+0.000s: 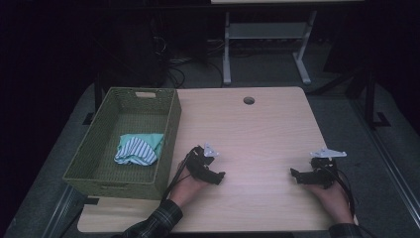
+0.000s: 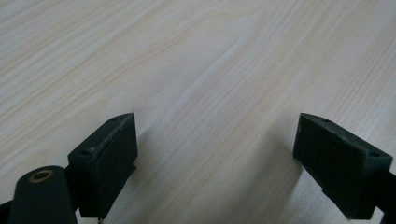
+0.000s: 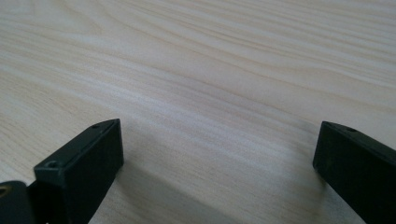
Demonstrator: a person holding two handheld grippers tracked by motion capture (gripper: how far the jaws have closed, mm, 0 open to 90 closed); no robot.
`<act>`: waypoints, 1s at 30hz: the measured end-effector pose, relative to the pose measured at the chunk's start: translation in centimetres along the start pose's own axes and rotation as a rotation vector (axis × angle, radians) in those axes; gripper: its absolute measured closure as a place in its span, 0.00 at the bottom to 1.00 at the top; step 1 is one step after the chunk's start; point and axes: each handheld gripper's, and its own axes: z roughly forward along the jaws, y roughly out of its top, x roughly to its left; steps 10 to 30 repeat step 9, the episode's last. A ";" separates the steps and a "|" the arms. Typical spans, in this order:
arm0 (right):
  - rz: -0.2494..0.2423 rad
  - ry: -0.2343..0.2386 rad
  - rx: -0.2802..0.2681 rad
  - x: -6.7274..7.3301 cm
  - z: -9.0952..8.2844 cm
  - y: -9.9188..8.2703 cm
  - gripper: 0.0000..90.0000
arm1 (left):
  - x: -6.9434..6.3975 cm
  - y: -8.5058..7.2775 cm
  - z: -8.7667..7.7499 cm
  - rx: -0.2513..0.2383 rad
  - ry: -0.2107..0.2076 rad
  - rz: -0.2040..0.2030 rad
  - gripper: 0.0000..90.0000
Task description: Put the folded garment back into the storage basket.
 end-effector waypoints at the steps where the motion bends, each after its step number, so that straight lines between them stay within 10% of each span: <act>1: 0.000 0.000 0.000 0.0 0.0 0.0 0.01 | 0.0 -0.2 0.0 -0.017 -0.004 -0.001 0.14; 7: -0.001 0.003 0.000 0.0 0.0 0.0 0.01 | 0.0 -1.1 0.2 -0.103 -0.017 0.001 0.14; 30: -0.002 0.003 0.000 0.0 0.0 0.0 0.01 | 0.0 -1.1 0.2 -0.106 -0.020 0.003 0.14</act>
